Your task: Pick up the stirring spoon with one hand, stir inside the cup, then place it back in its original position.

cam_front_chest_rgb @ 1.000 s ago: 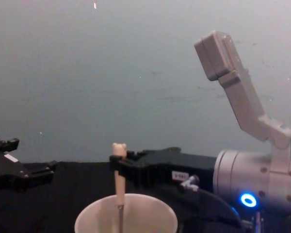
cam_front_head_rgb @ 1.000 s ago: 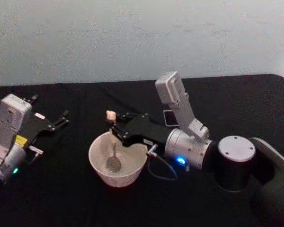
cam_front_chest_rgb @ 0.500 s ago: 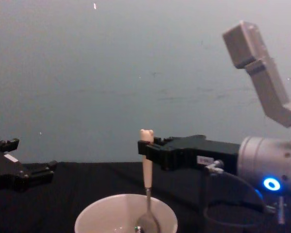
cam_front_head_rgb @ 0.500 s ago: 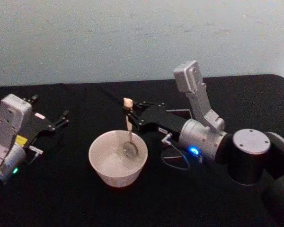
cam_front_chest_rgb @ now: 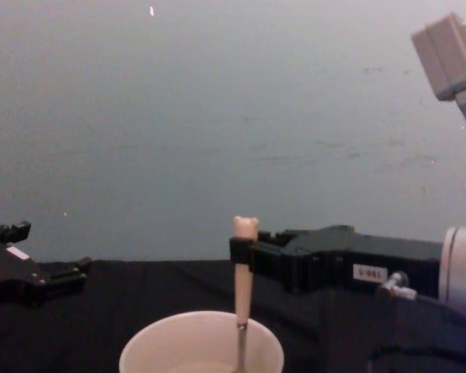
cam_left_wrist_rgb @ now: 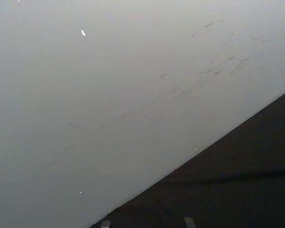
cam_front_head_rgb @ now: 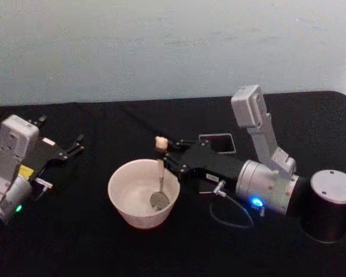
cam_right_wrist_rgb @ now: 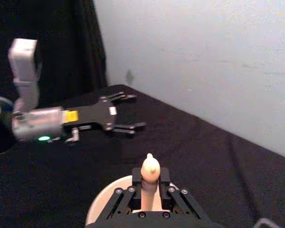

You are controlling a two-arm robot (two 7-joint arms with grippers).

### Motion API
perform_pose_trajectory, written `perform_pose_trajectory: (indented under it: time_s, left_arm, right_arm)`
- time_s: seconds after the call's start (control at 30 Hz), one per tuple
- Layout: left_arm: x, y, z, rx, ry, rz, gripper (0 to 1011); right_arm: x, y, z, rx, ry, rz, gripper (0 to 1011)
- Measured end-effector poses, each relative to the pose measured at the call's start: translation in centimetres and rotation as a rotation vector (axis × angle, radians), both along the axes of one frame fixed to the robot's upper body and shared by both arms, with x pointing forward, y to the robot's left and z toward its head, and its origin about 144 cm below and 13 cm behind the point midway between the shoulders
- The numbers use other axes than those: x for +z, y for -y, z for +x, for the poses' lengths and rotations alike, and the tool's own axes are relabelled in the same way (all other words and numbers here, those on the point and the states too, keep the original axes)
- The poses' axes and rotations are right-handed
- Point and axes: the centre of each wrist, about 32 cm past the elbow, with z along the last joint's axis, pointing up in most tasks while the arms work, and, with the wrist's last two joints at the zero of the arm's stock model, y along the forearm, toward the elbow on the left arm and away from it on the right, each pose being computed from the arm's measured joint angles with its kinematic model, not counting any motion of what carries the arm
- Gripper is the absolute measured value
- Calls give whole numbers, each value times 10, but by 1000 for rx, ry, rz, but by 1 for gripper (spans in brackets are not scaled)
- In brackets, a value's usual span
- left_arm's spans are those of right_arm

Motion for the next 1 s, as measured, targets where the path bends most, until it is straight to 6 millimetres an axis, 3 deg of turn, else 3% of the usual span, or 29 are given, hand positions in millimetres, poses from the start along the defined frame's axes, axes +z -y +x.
perform_pose_trajectory:
  time_s: [0.47, 1.0]
  left_arm:
    - [0, 0, 0, 0, 0, 0, 1001]
    - [0, 0, 0, 0, 0, 0, 1001]
  right_arm:
    - [-4, -24, -7, 79, 4, 19, 215]
    - [-6, -56, 25, 13, 25, 12, 215]
